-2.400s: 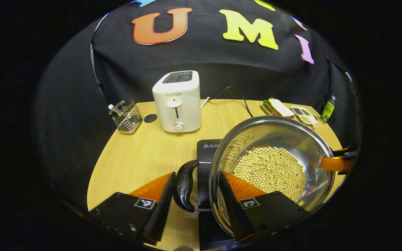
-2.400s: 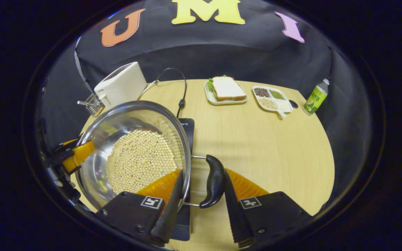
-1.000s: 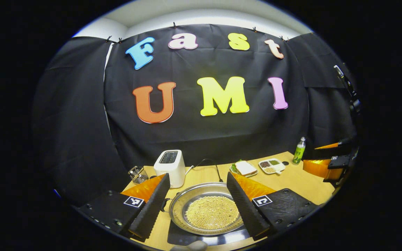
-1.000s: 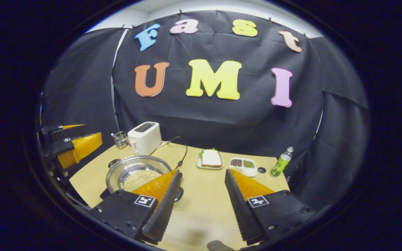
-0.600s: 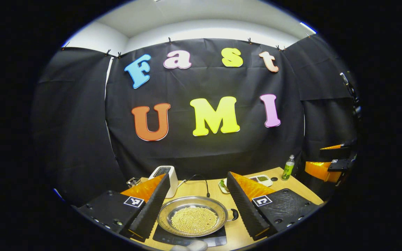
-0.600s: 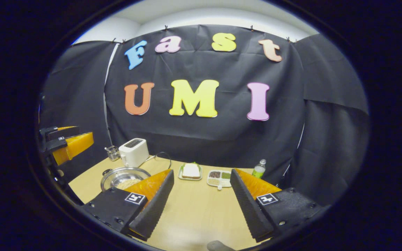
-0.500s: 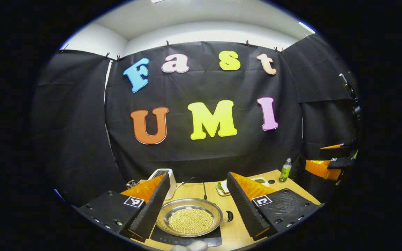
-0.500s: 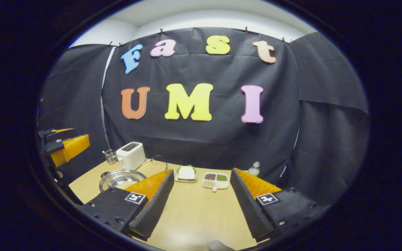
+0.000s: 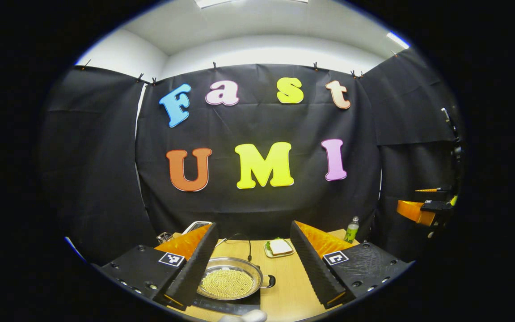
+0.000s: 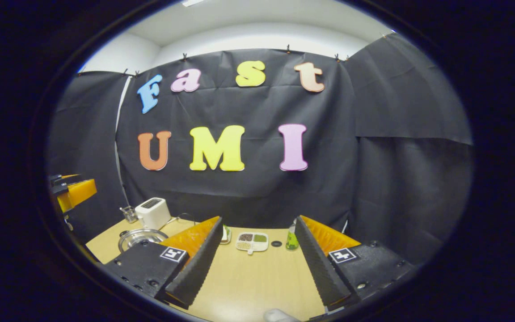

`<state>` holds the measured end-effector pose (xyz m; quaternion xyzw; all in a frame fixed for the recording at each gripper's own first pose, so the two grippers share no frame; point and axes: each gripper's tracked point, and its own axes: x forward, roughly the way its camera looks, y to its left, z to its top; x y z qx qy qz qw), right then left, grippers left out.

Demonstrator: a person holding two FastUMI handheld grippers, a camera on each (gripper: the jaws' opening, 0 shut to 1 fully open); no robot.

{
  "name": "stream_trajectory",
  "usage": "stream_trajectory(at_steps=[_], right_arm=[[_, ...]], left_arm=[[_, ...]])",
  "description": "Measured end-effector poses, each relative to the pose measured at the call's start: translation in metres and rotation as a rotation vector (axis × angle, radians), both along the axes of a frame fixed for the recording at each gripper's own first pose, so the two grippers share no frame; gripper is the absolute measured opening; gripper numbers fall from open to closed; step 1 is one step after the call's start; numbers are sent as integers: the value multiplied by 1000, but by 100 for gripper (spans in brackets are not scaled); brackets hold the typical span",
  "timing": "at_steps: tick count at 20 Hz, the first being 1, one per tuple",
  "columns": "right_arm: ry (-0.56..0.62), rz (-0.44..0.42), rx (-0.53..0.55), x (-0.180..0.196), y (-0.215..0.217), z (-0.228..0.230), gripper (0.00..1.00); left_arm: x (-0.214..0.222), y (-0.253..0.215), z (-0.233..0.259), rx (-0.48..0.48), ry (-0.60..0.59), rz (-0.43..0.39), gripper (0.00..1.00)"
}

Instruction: First push the handle of the pot to place it horizontally, then grasp the pot with both hands and set it on the induction cooktop.

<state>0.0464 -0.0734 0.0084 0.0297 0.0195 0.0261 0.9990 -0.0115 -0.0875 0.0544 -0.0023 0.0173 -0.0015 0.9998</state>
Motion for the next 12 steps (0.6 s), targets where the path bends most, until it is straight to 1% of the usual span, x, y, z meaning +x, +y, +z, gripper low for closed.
stream_trajectory(at_steps=[5,6,7,12], right_arm=[[-39,-42,15,-11,-26,10,100],[-40,-43,18,-14,-29,10,100],[-44,-41,20,-17,-29,12,100],[-64,-38,17,-26,-34,19,100]], left_arm=[[-5,-8,10,4,-18,11,97],[-5,-7,11,10,-22,18,100],[-6,-7,11,15,-25,21,97],[-9,-17,17,9,-36,15,97]])
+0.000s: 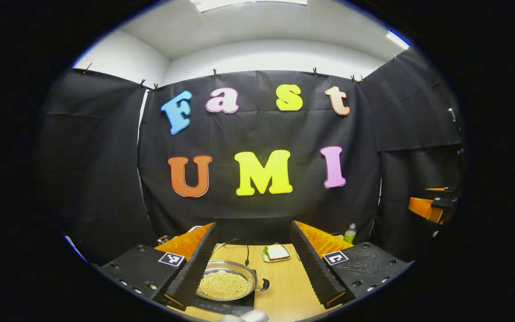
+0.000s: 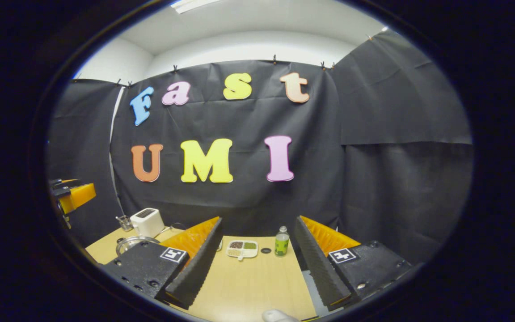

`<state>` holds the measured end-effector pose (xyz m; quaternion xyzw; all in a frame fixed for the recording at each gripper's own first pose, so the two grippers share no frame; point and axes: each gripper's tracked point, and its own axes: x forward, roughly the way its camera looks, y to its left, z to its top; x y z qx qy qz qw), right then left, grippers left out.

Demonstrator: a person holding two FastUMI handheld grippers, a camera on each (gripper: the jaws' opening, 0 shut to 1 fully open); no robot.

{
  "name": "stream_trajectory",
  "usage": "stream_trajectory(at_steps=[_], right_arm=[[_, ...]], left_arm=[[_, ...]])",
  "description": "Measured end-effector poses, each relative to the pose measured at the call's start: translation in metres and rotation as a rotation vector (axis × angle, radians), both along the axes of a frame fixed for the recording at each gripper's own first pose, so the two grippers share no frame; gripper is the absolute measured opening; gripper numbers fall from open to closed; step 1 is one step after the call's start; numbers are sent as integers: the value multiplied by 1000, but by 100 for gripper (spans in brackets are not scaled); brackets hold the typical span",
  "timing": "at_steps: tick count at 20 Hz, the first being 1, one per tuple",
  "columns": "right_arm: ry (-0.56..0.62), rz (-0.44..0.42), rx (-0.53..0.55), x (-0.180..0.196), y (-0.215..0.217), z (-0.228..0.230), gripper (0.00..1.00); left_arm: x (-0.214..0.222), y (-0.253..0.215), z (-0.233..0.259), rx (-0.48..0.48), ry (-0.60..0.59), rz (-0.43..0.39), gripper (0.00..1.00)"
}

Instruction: First push the handle of the pot to place it horizontally, then grasp the pot with both hands and set it on the induction cooktop.

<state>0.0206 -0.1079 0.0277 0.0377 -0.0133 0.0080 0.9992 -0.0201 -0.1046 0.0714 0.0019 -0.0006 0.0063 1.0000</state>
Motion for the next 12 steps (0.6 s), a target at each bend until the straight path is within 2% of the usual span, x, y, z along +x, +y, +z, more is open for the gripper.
stream_trajectory(at_steps=[12], right_arm=[[-9,17,4,-6,-4,8,100]], left_arm=[[-3,-3,-1,21,6,25,97]])
